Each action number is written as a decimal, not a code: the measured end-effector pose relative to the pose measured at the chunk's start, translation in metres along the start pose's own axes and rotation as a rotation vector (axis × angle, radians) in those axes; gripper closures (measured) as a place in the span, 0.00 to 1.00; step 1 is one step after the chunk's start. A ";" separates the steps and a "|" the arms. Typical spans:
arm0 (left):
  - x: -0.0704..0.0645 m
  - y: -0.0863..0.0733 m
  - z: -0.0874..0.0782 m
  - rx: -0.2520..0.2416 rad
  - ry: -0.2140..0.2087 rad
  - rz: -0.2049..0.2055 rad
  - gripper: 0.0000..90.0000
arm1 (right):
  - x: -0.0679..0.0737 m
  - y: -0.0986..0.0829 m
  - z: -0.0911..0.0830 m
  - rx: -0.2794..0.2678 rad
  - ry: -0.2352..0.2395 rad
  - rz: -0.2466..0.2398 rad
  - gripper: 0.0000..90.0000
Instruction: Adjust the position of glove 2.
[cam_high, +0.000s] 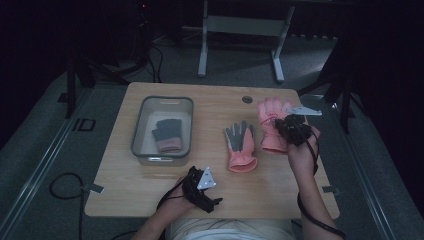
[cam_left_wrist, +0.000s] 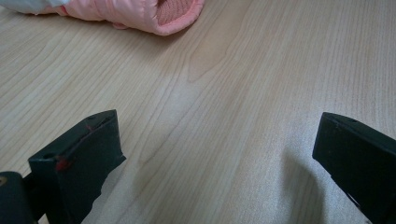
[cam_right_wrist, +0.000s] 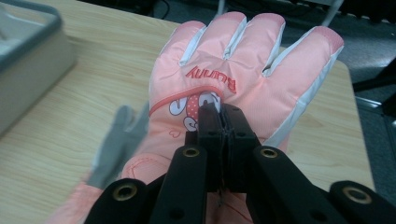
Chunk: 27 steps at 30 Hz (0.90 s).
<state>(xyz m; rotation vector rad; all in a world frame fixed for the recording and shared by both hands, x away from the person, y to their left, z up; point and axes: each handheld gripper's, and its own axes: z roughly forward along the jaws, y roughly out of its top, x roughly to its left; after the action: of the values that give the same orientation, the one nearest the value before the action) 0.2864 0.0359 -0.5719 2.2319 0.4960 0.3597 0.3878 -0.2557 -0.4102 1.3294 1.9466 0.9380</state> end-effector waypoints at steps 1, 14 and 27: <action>0.000 0.000 0.000 0.000 -0.001 0.001 0.01 | 0.004 0.002 -0.001 -0.001 0.006 -0.001 0.97; 0.000 0.000 -0.001 -0.001 -0.006 0.007 0.01 | 0.057 0.007 0.003 0.015 0.044 -0.029 0.97; 0.000 0.000 -0.001 -0.001 -0.012 0.004 0.01 | 0.080 -0.010 0.031 0.091 0.058 -0.050 0.97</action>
<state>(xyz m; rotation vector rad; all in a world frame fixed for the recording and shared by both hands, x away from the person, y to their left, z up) 0.2859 0.0366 -0.5715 2.2328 0.4851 0.3477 0.3812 -0.1755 -0.4433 1.3107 2.0797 0.8823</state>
